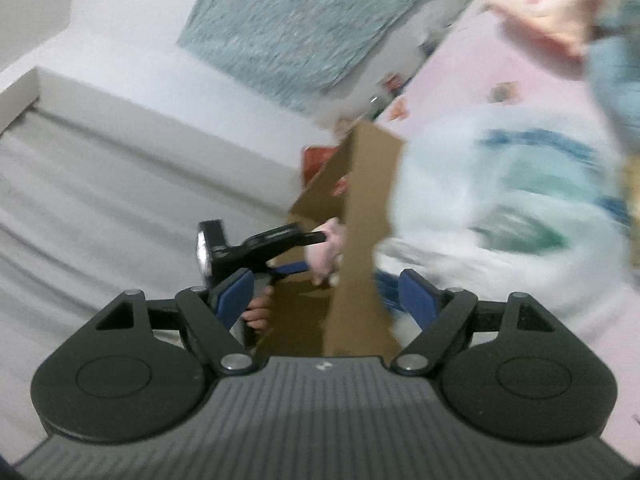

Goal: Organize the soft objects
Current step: 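Move both tools back to the pile on the bed, then grasp the green floral scrunchie with the right gripper while the left gripper approaches the gold tissue pack, then grasp the gold LC tissue pack with the left gripper while the right gripper holds the scrunchie, then carry the tissue pack and scrunchie with both grippers over the cardboard box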

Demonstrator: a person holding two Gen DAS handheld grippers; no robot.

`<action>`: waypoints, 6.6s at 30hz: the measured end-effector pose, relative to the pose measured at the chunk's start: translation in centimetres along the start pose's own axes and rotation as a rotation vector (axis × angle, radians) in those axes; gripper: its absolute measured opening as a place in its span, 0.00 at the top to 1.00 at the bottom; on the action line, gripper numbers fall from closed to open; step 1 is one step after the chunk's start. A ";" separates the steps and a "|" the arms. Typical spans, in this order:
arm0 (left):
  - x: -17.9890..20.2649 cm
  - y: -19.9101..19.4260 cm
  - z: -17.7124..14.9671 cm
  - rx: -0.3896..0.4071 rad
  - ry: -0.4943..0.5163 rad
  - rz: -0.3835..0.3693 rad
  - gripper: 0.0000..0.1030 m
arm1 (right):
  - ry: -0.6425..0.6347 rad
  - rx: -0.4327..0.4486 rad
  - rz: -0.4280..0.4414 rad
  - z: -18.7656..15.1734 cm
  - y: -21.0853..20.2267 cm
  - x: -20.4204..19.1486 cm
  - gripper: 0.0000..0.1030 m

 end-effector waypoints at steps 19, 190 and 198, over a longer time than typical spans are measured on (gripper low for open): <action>9.5 -17.3 -4.5 0.300 0.213 -0.083 0.05 | 0.172 0.126 0.005 -4.6 -7.7 8.5 0.19; 25.1 -16.2 -21.7 0.138 0.390 -0.643 0.43 | -0.352 0.124 -0.198 1.1 -11.0 0.5 0.88; 14.7 -20.8 -14.7 0.310 0.259 -0.415 0.43 | -0.476 -0.088 -0.032 1.9 0.1 -8.9 0.88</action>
Point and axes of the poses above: each gripper's, at about its wrist camera, not at the fingertips, and y roughly the way its jaws point, x to its right, z to its top, the point moved 5 cm from there along y, roughly the way its jaws point, and after that the axes turned 9 degrees about -z, right-handed, at the moved point
